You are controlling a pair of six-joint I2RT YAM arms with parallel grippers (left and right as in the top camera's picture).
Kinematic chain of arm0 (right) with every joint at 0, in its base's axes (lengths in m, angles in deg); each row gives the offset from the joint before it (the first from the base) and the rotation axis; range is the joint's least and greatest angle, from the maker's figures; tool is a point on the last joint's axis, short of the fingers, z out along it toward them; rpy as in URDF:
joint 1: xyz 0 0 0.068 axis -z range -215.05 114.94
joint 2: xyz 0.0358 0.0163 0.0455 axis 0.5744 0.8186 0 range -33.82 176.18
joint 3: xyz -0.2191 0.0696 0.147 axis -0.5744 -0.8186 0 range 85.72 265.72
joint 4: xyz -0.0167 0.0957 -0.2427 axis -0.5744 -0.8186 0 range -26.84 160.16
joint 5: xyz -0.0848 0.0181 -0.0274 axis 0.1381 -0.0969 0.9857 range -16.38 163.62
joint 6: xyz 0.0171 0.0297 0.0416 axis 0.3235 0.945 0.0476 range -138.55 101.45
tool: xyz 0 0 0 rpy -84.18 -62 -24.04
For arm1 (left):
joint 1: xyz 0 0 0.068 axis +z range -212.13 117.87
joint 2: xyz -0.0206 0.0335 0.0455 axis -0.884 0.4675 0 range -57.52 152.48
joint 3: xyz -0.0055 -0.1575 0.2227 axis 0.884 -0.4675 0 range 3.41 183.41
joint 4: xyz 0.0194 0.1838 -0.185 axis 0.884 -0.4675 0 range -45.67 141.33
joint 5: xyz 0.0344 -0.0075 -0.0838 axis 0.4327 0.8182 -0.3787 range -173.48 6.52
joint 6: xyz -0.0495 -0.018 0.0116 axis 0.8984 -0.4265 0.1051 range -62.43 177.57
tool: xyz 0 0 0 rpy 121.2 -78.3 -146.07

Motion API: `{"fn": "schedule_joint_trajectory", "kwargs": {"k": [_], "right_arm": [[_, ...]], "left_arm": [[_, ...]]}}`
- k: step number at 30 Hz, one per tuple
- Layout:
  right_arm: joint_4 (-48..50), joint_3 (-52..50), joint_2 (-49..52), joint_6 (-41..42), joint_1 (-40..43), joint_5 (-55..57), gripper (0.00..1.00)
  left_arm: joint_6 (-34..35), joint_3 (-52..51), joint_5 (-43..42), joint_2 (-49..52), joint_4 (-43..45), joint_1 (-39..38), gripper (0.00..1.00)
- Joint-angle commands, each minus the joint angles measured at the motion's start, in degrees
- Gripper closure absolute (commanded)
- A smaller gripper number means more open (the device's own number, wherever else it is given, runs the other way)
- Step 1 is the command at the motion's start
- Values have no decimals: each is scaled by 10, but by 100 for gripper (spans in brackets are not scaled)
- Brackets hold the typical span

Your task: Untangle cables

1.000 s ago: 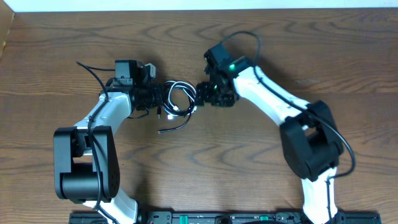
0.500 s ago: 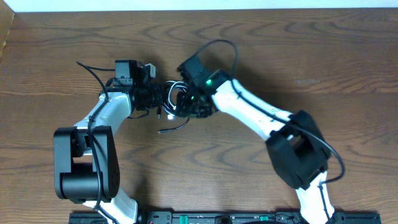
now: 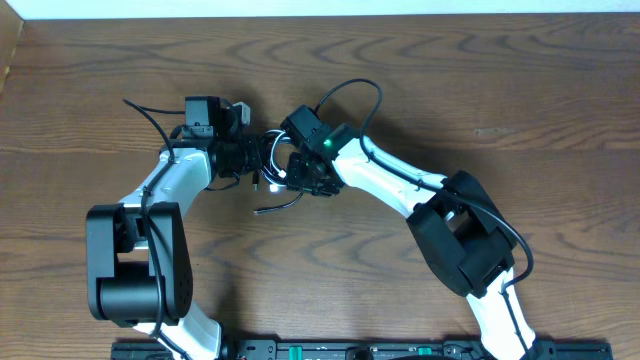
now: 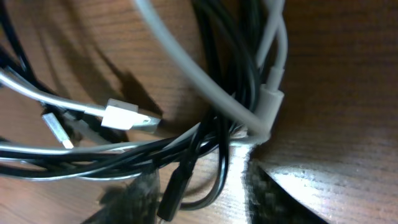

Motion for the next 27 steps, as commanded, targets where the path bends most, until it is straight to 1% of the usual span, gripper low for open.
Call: {"fn": "schedule_joint_trajectory", "kwargs": {"k": [1, 2, 3, 4, 7, 9, 13, 17, 20, 24, 27], "right_arm": [[3, -16, 1, 17, -2, 12, 72], [-1, -17, 1, 12, -2, 12, 84], [-4, -17, 1, 7, -2, 12, 94], [-5, -17, 1, 1, -2, 12, 99], [-2, -16, 0, -31, 3, 4, 99], [5, -14, 0, -59, 14, -26, 99], [45, -14, -4, -130, 52, -176, 99], [89, -14, -4, -162, 91, -314, 99], [114, -14, -4, -166, 113, -341, 99], [153, -14, -4, -166, 124, -335, 99], [184, -14, -4, -166, 122, -302, 99]], "left_arm": [[-5, 4, 3, -7, 1, 1, 87], [-5, 4, 3, -7, 1, 1, 88], [-5, 4, 3, -7, 1, 1, 92], [-5, 4, 3, -7, 1, 1, 92], [-5, 4, 3, -7, 1, 1, 92], [-5, 4, 0, -7, 1, 1, 92], [-6, 4, -14, -7, 2, 1, 92], [-8, 4, -15, -7, 3, 1, 92], [-8, 4, -15, -7, 3, 1, 93], [-9, 4, -20, -7, 3, 1, 92], [-23, 4, -63, -7, 3, 1, 92]]}}
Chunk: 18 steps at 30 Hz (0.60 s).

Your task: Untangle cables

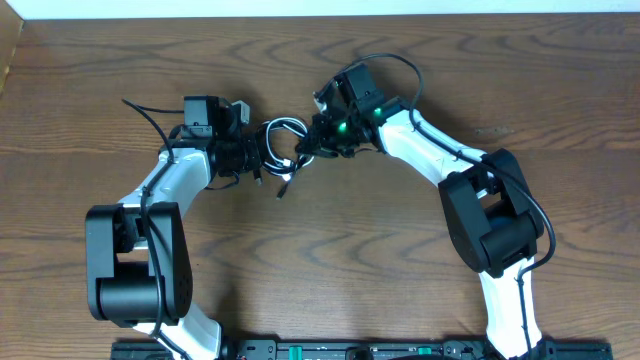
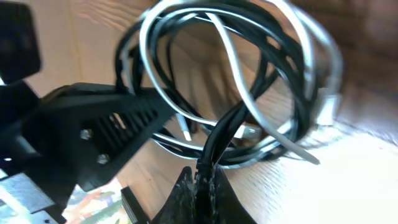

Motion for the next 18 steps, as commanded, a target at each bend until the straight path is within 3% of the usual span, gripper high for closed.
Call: {"fn": "schedule_joint_trajectory", "kwargs": {"k": [1, 4, 18], "right_arm": [[30, -1, -4, -18, -8, 14, 99], [64, -1, -4, -16, -8, 37, 99], [237, -1, -4, 49, 49, -85, 99]], "left_arm": [[-28, 4, -68, -7, -4, 0, 93], [-33, 4, -84, -7, -6, 0, 93], [-57, 4, -89, -7, -9, 0, 92]]}}
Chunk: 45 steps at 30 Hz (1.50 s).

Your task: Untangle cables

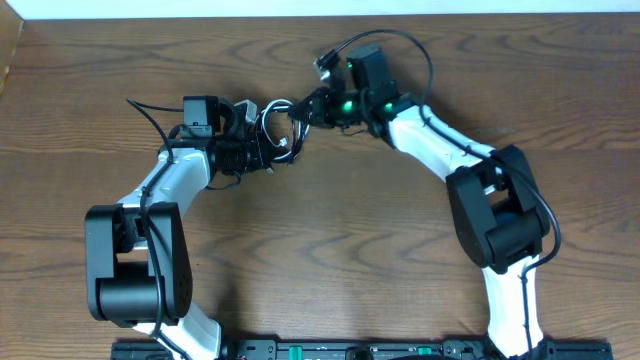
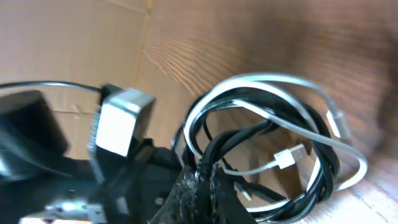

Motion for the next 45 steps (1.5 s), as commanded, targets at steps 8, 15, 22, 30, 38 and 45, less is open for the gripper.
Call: {"fn": "schedule_joint_trajectory", "kwargs": {"k": [8, 15, 22, 30, 38, 45], "right_arm": [[27, 3, -4, 26, 34, -13, 99], [35, 3, -4, 36, 34, 52, 99], [0, 3, -4, 25, 15, 47, 99], [-65, 3, -4, -30, -17, 88, 99], [-80, 3, 0, -60, -45, 111, 99], [-53, 3, 37, -69, -52, 85, 99]], "left_arm": [[-24, 4, -59, -7, -8, -3, 92], [-24, 4, -105, -7, -19, -3, 92], [-24, 4, -107, -7, -19, -3, 92], [-24, 4, -110, -7, -18, -3, 93], [-24, 4, -110, -7, -16, -3, 92], [-51, 4, -165, -7, -16, -2, 92]]}}
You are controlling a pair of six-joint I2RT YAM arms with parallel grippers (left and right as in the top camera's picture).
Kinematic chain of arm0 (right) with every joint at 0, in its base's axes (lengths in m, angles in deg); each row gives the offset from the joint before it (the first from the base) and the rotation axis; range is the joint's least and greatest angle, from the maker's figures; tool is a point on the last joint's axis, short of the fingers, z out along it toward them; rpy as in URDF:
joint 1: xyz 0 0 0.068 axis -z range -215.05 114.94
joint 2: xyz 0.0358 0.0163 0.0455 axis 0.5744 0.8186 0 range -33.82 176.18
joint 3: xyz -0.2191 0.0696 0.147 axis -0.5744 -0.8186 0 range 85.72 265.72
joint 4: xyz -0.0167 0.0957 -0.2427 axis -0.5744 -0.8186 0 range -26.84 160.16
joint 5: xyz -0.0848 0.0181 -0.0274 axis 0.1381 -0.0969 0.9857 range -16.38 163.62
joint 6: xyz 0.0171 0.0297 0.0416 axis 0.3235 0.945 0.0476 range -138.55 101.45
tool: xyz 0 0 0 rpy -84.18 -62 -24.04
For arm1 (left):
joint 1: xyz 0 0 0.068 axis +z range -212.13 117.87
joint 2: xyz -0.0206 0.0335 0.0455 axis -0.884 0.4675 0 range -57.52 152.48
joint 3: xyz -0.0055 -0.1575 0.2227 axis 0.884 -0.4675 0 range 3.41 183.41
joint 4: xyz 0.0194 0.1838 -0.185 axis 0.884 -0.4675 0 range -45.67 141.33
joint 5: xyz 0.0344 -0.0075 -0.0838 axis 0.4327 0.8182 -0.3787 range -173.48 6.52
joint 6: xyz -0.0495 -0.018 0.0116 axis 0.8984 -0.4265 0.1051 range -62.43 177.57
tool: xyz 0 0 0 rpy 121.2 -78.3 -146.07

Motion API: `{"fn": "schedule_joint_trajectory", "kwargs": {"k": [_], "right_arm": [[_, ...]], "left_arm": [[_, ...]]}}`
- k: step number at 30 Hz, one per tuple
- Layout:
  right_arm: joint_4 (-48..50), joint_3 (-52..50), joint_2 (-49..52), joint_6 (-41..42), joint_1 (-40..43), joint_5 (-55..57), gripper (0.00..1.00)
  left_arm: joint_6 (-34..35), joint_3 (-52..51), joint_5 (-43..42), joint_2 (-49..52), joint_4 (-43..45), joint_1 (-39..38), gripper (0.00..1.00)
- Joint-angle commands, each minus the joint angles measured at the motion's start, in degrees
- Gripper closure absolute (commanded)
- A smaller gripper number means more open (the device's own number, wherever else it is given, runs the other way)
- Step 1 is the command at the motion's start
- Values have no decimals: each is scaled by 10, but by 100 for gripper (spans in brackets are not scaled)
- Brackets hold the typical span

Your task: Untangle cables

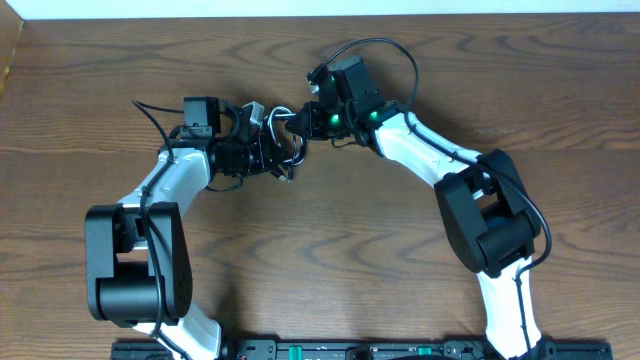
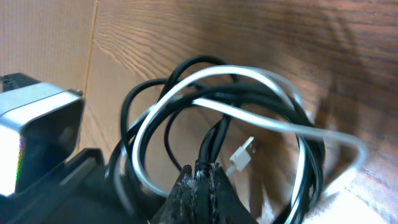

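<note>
A tangle of black and white cables hangs between the two grippers above the wooden table. In the right wrist view my right gripper is shut on the black cable strands that run up into the loops; a white cable winds round them and a white plug dangles beside. In the overhead view the right gripper holds the bundle from the right and my left gripper holds it from the left, its jaws hidden by the cables.
The left arm's black wrist and silver camera block fill the left of the right wrist view, close to the loops. A black arm cable arcs over the right wrist. Bare wood lies all round.
The right gripper has moved a little left and nearer the left gripper, so the bundle is bunched shorter between them. Its grip on the black strands is unchanged.
The right gripper was low in the tangle on the table beside the left gripper. It then held black strands lifted up and to the right, the loops stretched between both arms. Then it was higher and farther back; now it has come back closer.
</note>
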Motion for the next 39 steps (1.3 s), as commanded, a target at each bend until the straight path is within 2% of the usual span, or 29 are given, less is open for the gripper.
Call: {"fn": "schedule_joint_trajectory", "kwargs": {"k": [1, 6, 11, 14, 18, 23, 24, 25, 28, 31, 32, 34, 37, 39], "right_arm": [[28, 4, 37, -21, -9, -36, 99], [79, 4, 66, -31, -9, -96, 99], [89, 4, 82, -68, -9, -95, 99], [84, 4, 86, -98, -12, -91, 99], [39, 4, 86, -101, -11, -15, 99], [-33, 4, 86, -119, -4, 80, 97], [-41, 4, 86, -120, -4, 94, 91], [-47, 4, 86, -126, -4, 107, 73], [-51, 6, 80, -135, -2, 108, 44], [-62, 16, 65, -165, 5, 64, 21], [-66, 19, 59, -182, 7, 41, 17], [-73, 24, 41, -220, 15, -13, 15], [-78, 24, 21, -223, 34, -77, 6], [-96, 24, 19, -211, 44, -77, 4]], "left_arm": [[-45, 4, -82, -7, -1, -2, 93], [-100, 4, -148, -7, -4, -2, 93], [-155, 4, -234, -7, -6, -2, 92], [-162, 4, -245, -7, -6, -2, 93], [-165, 4, -259, -7, -6, 6, 93], [-208, 4, -400, -7, -6, 46, 93], [-212, 4, -415, -7, -6, 53, 93], [-211, 4, -420, -7, -6, 65, 92], [-211, 3, -417, -7, -6, 81, 93], [-211, 2, -414, -7, -6, 85, 92], [-211, 2, -408, -7, -6, 85, 92], [-211, 2, -387, -7, -9, 85, 93], [-211, 2, -383, -7, -10, 85, 92], [-211, 2, -383, -7, -10, 85, 93]]}}
